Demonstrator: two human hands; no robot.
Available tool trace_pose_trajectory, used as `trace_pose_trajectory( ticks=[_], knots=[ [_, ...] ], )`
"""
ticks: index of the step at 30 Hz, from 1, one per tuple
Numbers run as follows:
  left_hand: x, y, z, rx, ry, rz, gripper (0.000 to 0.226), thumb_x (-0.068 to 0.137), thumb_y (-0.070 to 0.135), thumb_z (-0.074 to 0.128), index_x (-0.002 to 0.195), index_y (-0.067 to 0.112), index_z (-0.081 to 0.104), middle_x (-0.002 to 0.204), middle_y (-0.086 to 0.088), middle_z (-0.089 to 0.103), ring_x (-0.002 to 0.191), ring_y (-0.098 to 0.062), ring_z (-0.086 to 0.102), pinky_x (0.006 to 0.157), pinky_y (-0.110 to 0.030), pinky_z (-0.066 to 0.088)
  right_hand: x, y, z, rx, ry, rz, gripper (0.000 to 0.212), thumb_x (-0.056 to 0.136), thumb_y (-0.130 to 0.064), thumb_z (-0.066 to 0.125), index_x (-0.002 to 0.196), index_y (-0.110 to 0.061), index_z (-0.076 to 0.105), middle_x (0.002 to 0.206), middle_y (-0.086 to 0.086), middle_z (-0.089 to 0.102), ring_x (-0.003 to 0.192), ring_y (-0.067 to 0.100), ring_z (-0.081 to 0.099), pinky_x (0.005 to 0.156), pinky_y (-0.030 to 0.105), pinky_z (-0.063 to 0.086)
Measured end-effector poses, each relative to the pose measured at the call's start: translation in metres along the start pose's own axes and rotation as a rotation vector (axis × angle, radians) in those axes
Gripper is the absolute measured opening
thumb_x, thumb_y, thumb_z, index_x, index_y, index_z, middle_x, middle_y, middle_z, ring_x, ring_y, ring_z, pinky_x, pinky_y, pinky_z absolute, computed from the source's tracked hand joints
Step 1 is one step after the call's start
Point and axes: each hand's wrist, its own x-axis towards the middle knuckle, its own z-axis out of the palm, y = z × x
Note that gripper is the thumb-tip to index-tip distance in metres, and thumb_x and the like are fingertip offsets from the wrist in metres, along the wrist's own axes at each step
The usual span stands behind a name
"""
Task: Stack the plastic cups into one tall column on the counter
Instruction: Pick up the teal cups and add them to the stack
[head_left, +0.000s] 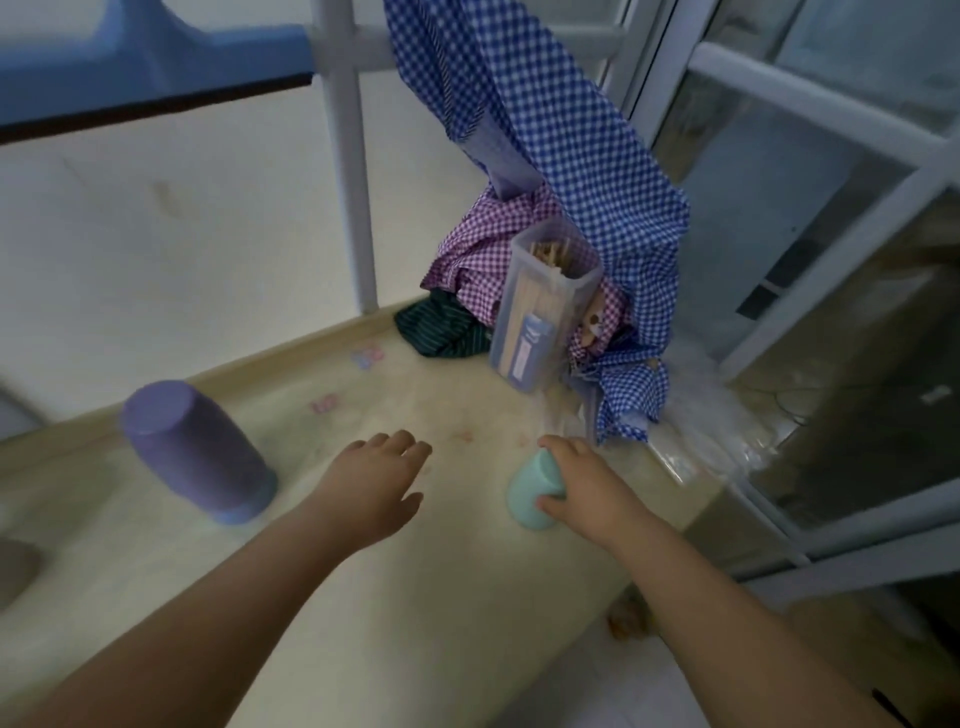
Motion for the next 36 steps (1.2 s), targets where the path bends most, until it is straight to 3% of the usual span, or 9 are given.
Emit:
trace_pose_trajectory(
  ticks=[4,9,13,16,23,29,33,36],
  knots=[
    [-0.017,-0.009,-0.005,-0.008,0.042,-0.028,0.048,0.087,0.033,0.050,0.130,0.015,0.037,0.129,-0.008,0.050,0.112,-0.030,0.050,0.091,-0.039,0.043,-0.002,-0.023,-0.010,-0.021,0.008,-0.051,0.070,0.075,-0.025,0.071,0.134,-0.019,0.036,0.129,0.011,0.043,0.117,0.031,0.047,0.099,0.036,0.039],
    [-0.057,-0.037,-0.044,0.013,0.233,-0.071,0.043,0.078,0.027,0.063,0.116,0.009,0.052,0.113,-0.015,0.062,0.099,-0.037,0.060,0.082,-0.045,0.050,0.000,-0.114,-0.053,0.007,0.173,-0.275,0.074,0.072,-0.031,0.073,0.135,-0.021,0.034,0.134,0.008,0.045,0.121,0.027,0.045,0.099,0.039,0.041],
    [-0.106,-0.071,-0.093,0.048,0.400,-0.222,0.044,0.066,0.024,0.074,0.104,0.009,0.059,0.097,-0.015,0.068,0.082,-0.037,0.065,0.069,-0.044,0.055,-0.003,-0.196,-0.085,0.106,0.283,-0.482,0.066,0.068,-0.031,0.075,0.125,-0.026,0.041,0.124,0.002,0.052,0.110,0.021,0.051,0.089,0.035,0.045],
    [-0.150,-0.099,-0.111,0.030,0.456,-0.345,0.042,0.073,0.024,0.067,0.111,0.009,0.056,0.106,-0.015,0.065,0.091,-0.038,0.062,0.075,-0.045,0.053,-0.004,-0.245,-0.084,0.121,0.244,-0.616,0.065,0.069,-0.031,0.075,0.125,-0.030,0.041,0.125,-0.001,0.051,0.109,0.019,0.051,0.089,0.033,0.044],
    [-0.221,-0.132,-0.100,-0.004,0.394,-0.598,0.048,0.087,0.033,0.052,0.130,0.015,0.039,0.131,-0.008,0.051,0.115,-0.029,0.051,0.095,-0.039,0.045,0.011,-0.311,-0.040,0.089,0.089,-0.732,0.066,0.071,-0.030,0.073,0.128,-0.030,0.039,0.125,0.000,0.050,0.108,0.020,0.051,0.088,0.033,0.045],
    [-0.248,-0.143,-0.079,-0.054,0.324,-0.677,0.049,0.088,0.035,0.049,0.132,0.018,0.035,0.135,-0.005,0.045,0.119,-0.024,0.046,0.092,-0.035,0.044,0.029,-0.315,0.000,0.031,-0.013,-0.673,0.069,0.070,-0.022,0.074,0.130,-0.022,0.041,0.126,0.008,0.051,0.116,0.025,0.050,0.095,0.030,0.039],
    [-0.259,-0.153,-0.062,-0.066,0.285,-0.696,0.049,0.087,0.035,0.049,0.131,0.018,0.036,0.132,-0.006,0.048,0.118,-0.026,0.047,0.095,-0.037,0.041,0.033,-0.314,0.007,0.044,0.000,-0.675,0.076,0.068,-0.022,0.076,0.135,-0.021,0.038,0.132,0.008,0.048,0.123,0.026,0.045,0.101,0.030,0.035],
    [-0.270,-0.156,-0.055,-0.079,0.291,-0.704,0.049,0.087,0.035,0.050,0.131,0.017,0.037,0.130,-0.007,0.050,0.116,-0.028,0.049,0.093,-0.037,0.041,0.026,-0.324,0.003,-0.046,0.107,-0.734,0.084,0.068,-0.030,0.076,0.139,-0.024,0.031,0.142,0.004,0.039,0.129,0.026,0.036,0.108,0.039,0.033]
  ],
)
